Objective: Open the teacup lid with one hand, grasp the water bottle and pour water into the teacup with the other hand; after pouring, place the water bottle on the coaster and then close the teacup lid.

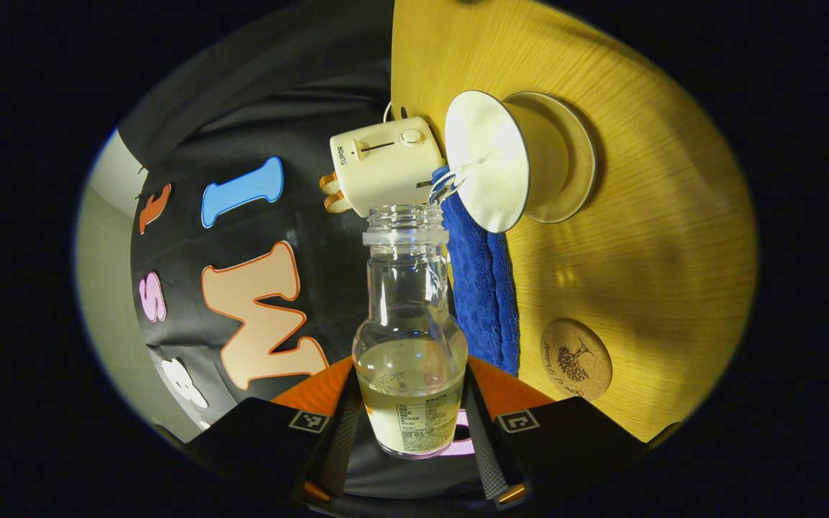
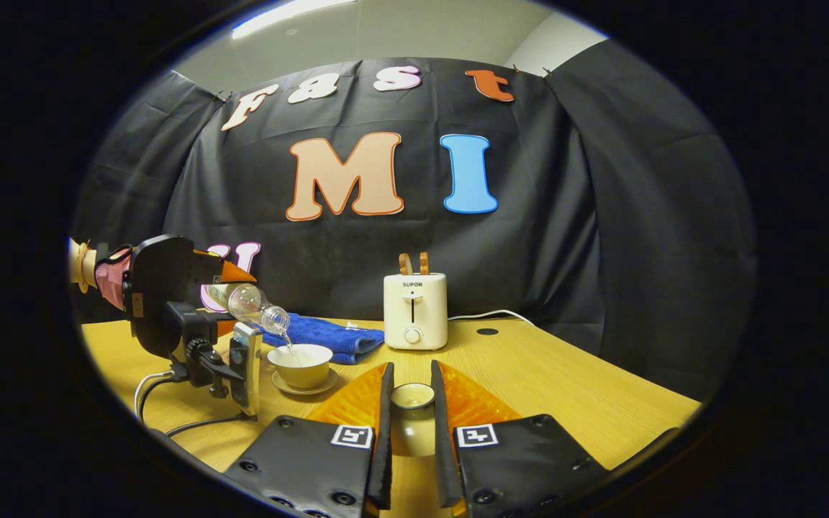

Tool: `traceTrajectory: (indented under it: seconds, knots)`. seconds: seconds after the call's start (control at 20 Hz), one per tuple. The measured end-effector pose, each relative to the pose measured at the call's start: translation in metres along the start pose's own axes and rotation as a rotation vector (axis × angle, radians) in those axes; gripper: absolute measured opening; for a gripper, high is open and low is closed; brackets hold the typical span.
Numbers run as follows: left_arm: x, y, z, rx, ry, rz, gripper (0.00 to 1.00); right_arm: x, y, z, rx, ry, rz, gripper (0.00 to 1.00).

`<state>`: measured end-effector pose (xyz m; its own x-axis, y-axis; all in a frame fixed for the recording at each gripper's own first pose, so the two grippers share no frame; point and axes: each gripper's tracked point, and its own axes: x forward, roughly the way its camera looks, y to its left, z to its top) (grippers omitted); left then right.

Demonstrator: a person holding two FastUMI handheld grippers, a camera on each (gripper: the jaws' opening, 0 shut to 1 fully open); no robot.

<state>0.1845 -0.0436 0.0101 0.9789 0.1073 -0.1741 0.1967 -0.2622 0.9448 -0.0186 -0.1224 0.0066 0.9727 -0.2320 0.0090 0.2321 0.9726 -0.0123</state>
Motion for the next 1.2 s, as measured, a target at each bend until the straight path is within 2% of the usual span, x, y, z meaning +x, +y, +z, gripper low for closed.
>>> traceTrajectory:
  seconds: [0.8,1.05,1.2]
  knots:
    - [0.003,0.022,0.0,0.141,0.009,0.011,0.69,0.001,0.0,0.0,0.0,0.0,-0.001,0.28]
    - [0.004,0.012,0.0,0.088,0.007,-0.007,0.69,0.001,-0.001,0.0,0.0,0.0,-0.001,0.28]
    - [0.006,-0.001,0.002,-0.035,-0.01,-0.028,0.68,0.001,-0.002,0.0,0.0,-0.001,-0.003,0.28]
